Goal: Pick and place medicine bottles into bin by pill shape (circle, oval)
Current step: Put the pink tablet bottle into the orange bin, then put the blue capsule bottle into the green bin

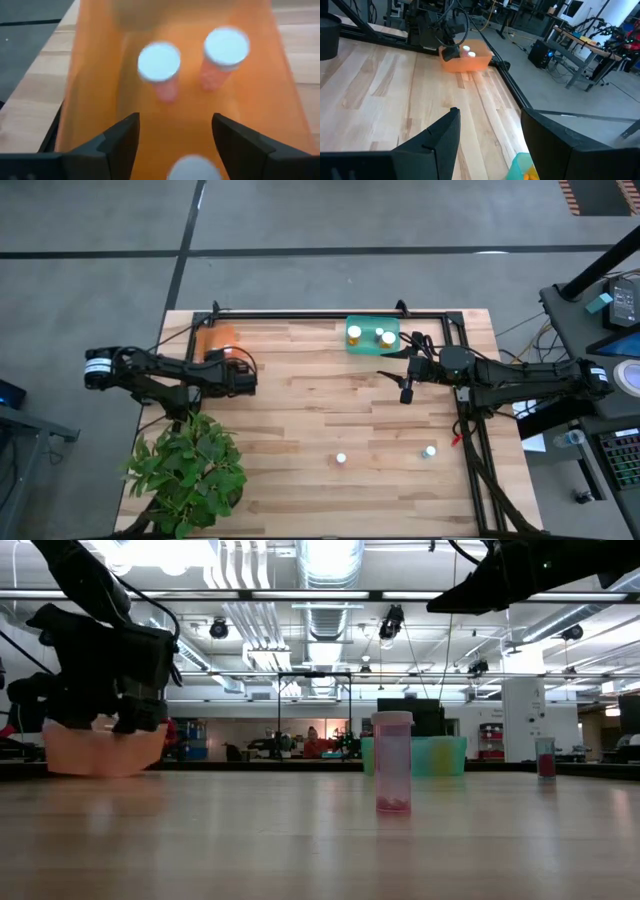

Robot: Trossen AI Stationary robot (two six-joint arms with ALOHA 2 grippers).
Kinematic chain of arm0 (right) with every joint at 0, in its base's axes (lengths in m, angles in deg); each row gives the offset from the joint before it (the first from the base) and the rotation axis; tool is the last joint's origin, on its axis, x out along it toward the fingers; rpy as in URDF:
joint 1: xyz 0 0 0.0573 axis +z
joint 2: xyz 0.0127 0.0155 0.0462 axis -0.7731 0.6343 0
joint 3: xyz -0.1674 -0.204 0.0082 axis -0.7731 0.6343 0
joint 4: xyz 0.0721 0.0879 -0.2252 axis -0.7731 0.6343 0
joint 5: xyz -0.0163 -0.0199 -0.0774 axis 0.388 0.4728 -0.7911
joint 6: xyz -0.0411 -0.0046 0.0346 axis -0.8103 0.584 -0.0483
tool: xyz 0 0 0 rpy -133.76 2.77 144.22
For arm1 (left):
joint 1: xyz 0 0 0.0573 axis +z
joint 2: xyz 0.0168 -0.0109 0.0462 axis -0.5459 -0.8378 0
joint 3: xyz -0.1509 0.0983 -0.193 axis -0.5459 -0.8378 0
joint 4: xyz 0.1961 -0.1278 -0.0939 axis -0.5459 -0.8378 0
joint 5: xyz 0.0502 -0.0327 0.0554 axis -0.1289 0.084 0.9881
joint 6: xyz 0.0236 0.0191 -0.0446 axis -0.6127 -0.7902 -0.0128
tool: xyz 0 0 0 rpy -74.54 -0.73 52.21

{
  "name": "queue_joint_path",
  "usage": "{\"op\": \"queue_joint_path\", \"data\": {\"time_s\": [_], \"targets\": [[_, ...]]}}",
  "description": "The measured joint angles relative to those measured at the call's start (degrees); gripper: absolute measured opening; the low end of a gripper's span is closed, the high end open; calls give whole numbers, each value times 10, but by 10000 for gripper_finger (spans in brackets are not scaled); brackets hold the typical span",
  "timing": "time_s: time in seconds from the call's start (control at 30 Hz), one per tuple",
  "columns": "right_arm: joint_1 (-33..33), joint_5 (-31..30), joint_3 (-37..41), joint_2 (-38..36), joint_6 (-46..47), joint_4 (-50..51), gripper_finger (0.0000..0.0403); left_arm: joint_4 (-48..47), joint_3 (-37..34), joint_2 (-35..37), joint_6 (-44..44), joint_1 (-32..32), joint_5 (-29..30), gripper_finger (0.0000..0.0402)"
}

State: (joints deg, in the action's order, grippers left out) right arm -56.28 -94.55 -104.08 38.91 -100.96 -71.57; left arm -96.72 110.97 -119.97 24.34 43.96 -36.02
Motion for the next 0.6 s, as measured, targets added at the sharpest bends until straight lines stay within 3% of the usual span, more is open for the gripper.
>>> {"op": "queue_joint_path", "data": {"time_s": [0.6], "targets": [[0,0,0,0,1,0,199,-24,30,58,-42,0,1,235]]}}
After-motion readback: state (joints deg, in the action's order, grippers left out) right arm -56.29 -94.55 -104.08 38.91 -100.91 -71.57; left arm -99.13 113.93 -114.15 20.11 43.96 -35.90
